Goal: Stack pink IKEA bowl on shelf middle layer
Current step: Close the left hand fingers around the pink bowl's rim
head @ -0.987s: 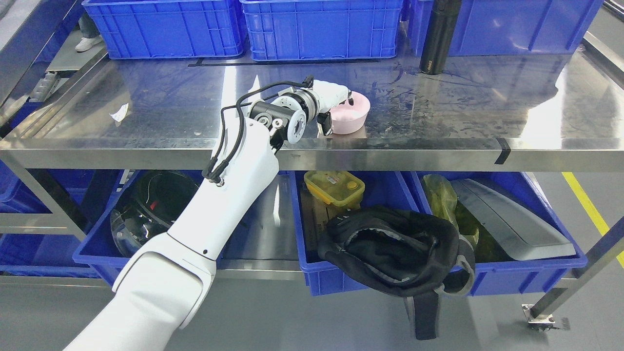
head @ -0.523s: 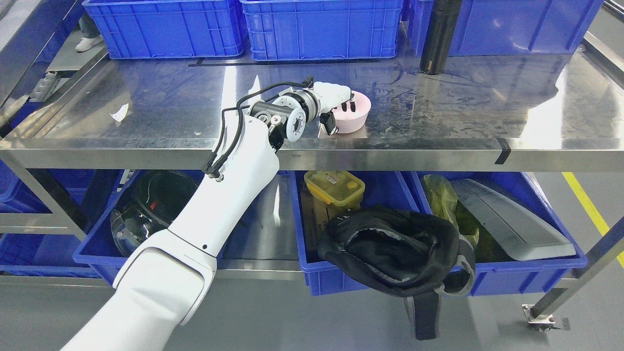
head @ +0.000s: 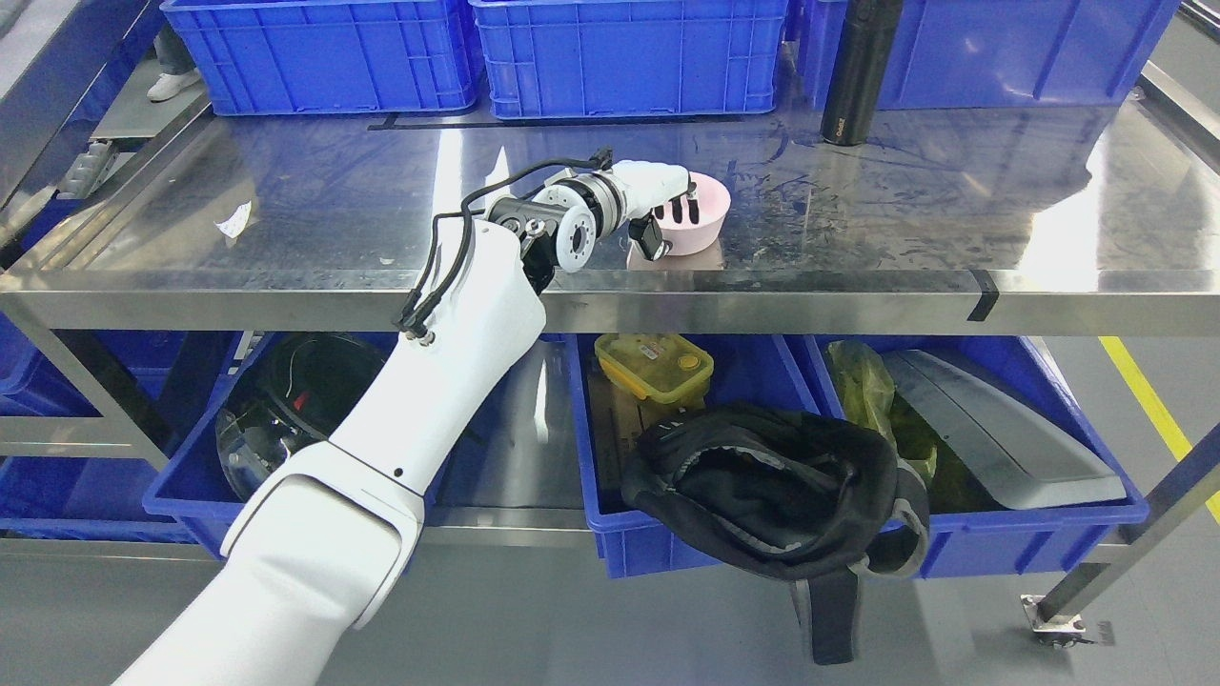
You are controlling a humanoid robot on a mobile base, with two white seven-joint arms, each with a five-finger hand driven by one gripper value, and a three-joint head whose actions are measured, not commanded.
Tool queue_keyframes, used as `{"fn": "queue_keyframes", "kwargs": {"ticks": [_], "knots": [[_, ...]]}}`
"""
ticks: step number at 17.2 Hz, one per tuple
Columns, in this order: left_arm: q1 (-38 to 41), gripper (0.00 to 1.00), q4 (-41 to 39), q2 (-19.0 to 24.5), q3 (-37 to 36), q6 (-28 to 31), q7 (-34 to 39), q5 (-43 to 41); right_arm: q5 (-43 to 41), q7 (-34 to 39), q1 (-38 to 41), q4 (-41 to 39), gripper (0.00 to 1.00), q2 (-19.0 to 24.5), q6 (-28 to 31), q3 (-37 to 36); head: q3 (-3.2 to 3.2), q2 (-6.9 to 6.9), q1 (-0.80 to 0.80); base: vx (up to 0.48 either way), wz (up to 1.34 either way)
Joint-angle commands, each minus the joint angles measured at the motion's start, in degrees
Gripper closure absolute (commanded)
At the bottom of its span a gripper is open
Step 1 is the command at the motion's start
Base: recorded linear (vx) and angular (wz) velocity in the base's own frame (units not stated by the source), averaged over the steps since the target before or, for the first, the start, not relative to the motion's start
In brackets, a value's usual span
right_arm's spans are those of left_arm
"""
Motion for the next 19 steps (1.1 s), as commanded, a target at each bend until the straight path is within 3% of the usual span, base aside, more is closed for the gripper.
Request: {"fn": "queue_keyframes", "kwargs": {"ticks": [1, 3, 6, 10, 15, 19], "knots": [[-0.1, 0.49, 4.4, 0.9, -0.9, -0.4, 0.6, 0.6, 0.0, 0.0, 0.9, -1.0, 0.00, -1.0, 0.0, 0.0, 0.00, 0.00, 0.00, 0.000, 0.00], [-0.1, 0.47, 5.0, 0.9, -0.9, -1.4, 0.7, 0.6, 0.0, 0.0, 0.9, -1.0, 0.00, -1.0, 0.0, 0.0, 0.00, 0.00, 0.00, 0.000, 0.00], [-0.2, 0.55, 5.9, 0.9, -0.9, -3.3, 0.8, 0.8, 0.0, 0.0, 0.9, -1.0, 0.00, -1.0, 0.0, 0.0, 0.00, 0.00, 0.00, 0.000, 0.00], [-0.5, 0.84, 6.6, 0.9, -0.4, -5.7, 3.8, 2.3, 0.0, 0.0, 0.9, -1.0, 0.00, -1.0, 0.0, 0.0, 0.00, 0.00, 0.00, 0.000, 0.00], [-0.5, 0.93, 7.1, 0.9, 0.8, -8.6, 6.6, 2.1, 0.0, 0.0, 0.9, -1.0, 0.00, -1.0, 0.0, 0.0, 0.00, 0.00, 0.00, 0.000, 0.00], [0.0, 0.96, 1.3, 0.9, 6.5, -14.5, 7.9, 2.1, 0.1, 0.0, 0.9, -1.0, 0.00, -1.0, 0.0, 0.0, 0.00, 0.00, 0.00, 0.000, 0.00]]}}
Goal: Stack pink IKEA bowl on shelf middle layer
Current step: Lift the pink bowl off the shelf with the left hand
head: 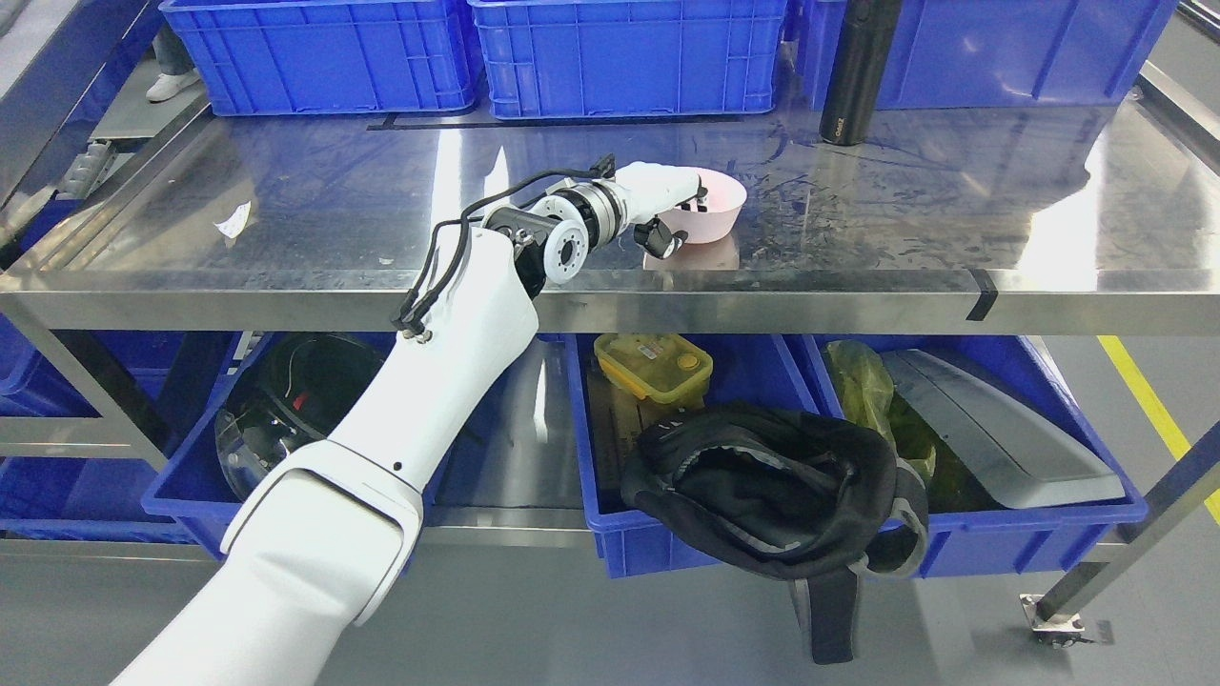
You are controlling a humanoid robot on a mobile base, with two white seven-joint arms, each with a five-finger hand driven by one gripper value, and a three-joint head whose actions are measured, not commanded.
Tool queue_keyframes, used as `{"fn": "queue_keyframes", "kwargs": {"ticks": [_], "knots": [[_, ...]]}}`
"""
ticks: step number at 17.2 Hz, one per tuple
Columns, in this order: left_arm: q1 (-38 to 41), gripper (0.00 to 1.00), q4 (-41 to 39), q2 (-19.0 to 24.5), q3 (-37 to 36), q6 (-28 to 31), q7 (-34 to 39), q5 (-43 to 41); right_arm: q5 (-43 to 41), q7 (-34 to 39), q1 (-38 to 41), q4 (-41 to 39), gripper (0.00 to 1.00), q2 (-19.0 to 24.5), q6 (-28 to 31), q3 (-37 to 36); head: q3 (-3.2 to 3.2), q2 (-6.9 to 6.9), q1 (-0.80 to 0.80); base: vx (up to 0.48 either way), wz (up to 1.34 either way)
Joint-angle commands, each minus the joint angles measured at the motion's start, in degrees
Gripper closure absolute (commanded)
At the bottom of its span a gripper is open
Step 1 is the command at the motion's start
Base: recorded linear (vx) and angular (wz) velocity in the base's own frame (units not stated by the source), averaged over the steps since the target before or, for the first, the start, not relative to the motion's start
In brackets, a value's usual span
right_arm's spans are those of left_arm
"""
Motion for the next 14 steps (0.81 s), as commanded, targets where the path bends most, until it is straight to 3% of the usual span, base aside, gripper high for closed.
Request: {"fn": "queue_keyframes", "kwargs": {"ticks": [1, 3, 7, 12, 14], "knots": [[0.8, 0.96, -6.7, 1.0, 6.8, -3.7, 0.6, 0.3, 0.0, 0.0, 0.9, -1.0, 0.00, -1.0, 0.0, 0.0, 0.00, 0.00, 0.00, 0.000, 0.00], [1.7, 0.96, -11.5, 1.0, 10.7, -7.1, 0.5, 0.4, 0.0, 0.0, 0.9, -1.0, 0.00, -1.0, 0.0, 0.0, 0.00, 0.00, 0.00, 0.000, 0.00], [5.3, 1.00, -17.2, 1.0, 20.8, -23.3, -0.3, 0.6, 0.0, 0.0, 0.9, -1.0, 0.00, -1.0, 0.0, 0.0, 0.00, 0.00, 0.00, 0.000, 0.00], [14.2, 1.00, -28.2, 1.0, 24.2, -38.9, -0.1, 6.2, 0.0, 0.0, 0.9, -1.0, 0.00, -1.0, 0.0, 0.0, 0.00, 0.00, 0.00, 0.001, 0.00], [18.3, 1.00, -33.1, 1.0, 25.1, -40.3, 0.1, 6.6, 0.0, 0.0, 0.9, -1.0, 0.00, -1.0, 0.0, 0.0, 0.00, 0.00, 0.00, 0.004, 0.01]]}}
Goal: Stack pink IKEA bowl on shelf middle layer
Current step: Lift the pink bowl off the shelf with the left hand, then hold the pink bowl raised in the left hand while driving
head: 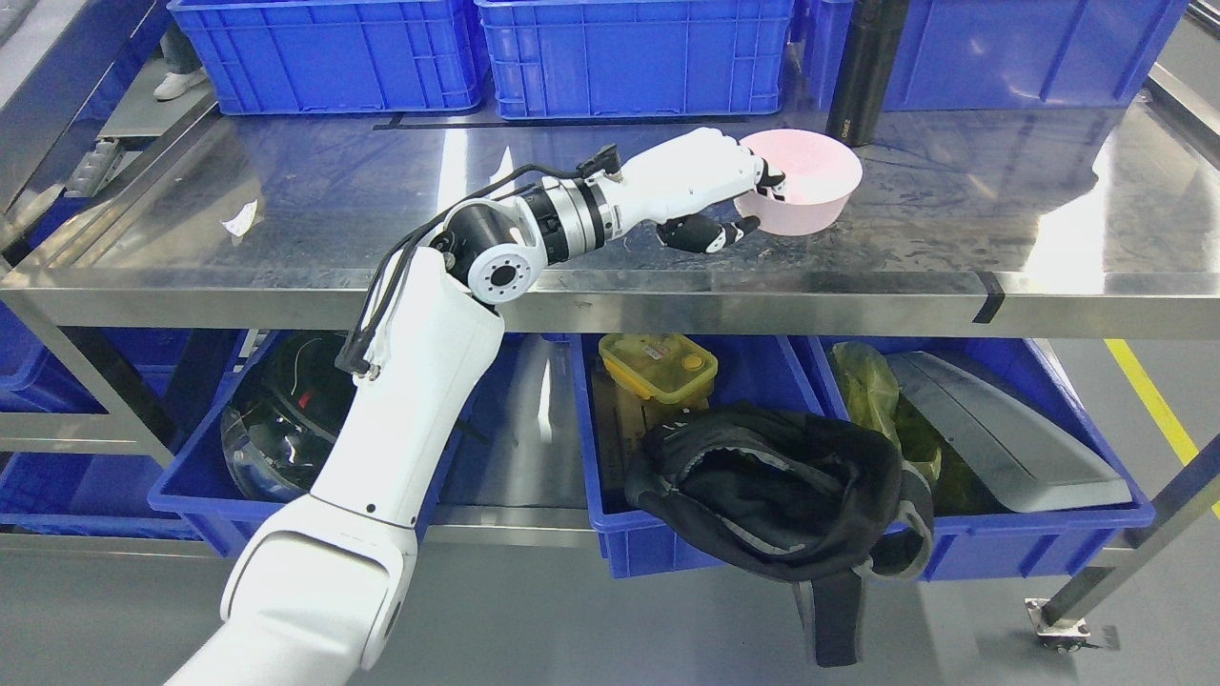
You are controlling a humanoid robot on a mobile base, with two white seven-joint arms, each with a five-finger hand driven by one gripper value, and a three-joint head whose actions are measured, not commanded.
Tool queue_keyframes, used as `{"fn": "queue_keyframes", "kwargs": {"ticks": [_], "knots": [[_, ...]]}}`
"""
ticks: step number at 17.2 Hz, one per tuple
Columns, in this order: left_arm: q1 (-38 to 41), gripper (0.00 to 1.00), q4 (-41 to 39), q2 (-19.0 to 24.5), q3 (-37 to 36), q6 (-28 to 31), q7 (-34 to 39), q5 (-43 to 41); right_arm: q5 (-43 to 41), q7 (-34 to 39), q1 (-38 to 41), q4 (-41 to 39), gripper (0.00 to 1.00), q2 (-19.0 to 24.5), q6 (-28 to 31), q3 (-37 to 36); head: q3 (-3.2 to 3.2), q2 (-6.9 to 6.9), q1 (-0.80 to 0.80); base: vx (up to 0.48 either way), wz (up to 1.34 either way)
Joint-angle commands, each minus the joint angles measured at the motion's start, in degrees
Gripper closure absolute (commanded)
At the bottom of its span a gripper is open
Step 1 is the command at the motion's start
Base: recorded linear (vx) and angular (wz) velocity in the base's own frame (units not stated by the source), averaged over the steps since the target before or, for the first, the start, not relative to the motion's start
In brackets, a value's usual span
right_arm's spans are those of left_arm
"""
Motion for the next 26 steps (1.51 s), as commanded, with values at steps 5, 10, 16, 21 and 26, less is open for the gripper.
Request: {"fn": "queue_keyframes", "kwargs": {"ticks": [5, 10, 16, 21, 26], "knots": [[11.9, 1.00, -19.4, 1.0, 12.3, -4.2, 0.1, 3.6, 0.0, 0.0, 0.9, -1.0, 0.00, -1.0, 0.0, 0.0, 0.00, 0.00, 0.00, 0.002, 0.11], [17.8, 0.99, -19.8, 1.0, 12.4, -4.2, -0.9, 5.0, 0.0, 0.0, 0.9, -1.0, 0.00, -1.0, 0.0, 0.0, 0.00, 0.00, 0.00, -0.011, 0.35], [19.3, 0.99, -19.9, 1.0, 11.5, -4.2, -0.8, 5.8, 0.0, 0.0, 0.9, -1.0, 0.00, -1.0, 0.0, 0.0, 0.00, 0.01, 0.00, -0.048, 0.63], [19.7, 0.99, -19.8, 1.0, 9.6, -4.2, -0.2, 5.8, 0.0, 0.0, 0.9, -1.0, 0.00, -1.0, 0.0, 0.0, 0.00, 0.03, 0.00, -0.056, 1.11], [19.8, 0.99, -19.6, 1.0, 9.5, -4.2, -0.2, 5.9, 0.1, 0.0, 0.9, -1.0, 0.00, -1.0, 0.0, 0.0, 0.00, 0.03, 0.00, 0.023, 1.38]]}}
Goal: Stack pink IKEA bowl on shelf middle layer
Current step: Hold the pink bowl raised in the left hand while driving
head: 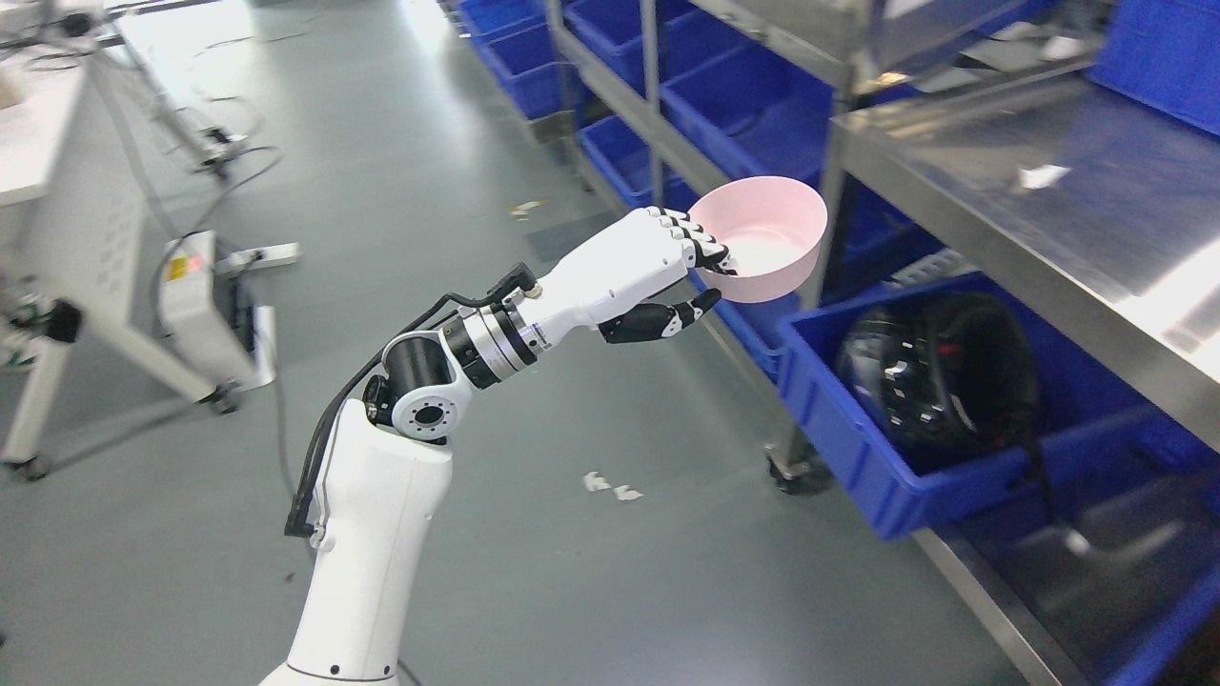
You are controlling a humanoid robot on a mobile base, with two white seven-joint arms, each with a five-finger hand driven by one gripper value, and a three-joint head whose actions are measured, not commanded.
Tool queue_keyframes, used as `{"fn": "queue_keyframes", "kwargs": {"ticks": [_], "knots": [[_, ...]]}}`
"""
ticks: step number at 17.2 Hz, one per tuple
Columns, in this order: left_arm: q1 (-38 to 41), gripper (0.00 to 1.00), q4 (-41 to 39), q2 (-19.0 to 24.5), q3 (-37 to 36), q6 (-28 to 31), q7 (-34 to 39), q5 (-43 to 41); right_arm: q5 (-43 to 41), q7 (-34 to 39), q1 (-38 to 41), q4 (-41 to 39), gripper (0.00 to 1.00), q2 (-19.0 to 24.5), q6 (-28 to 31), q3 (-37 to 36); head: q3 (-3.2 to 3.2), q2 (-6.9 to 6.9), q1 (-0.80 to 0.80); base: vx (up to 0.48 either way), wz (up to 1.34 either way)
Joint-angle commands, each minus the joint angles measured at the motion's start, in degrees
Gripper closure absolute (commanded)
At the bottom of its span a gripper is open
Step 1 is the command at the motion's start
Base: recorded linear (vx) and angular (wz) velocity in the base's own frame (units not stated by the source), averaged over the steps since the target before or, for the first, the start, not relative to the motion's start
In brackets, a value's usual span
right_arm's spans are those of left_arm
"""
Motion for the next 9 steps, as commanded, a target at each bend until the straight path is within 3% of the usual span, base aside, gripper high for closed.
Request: {"fn": "queue_keyframes", "kwargs": {"ticks": [1, 5, 9], "knots": [[0.4, 0.99, -1.0, 1.0, -0.6, 0.0, 0.0, 0.2, 0.0, 0.1, 0.9, -1.0, 0.00, -1.0, 0.0, 0.0, 0.00, 0.00, 0.00, 0.061, 1.40], [3.0, 0.99, -0.8, 1.0, -3.5, 0.0, 0.2, 1.2, 0.0, 0.1, 0.9, -1.0, 0.00, -1.0, 0.0, 0.0, 0.00, 0.00, 0.00, 0.117, 1.27], [5.9, 0.99, -0.6, 1.0, -6.2, 0.0, 2.6, 1.5, 0.0, 0.1, 0.9, -1.0, 0.00, -1.0, 0.0, 0.0, 0.00, 0.00, 0.00, 0.194, 0.81]]}}
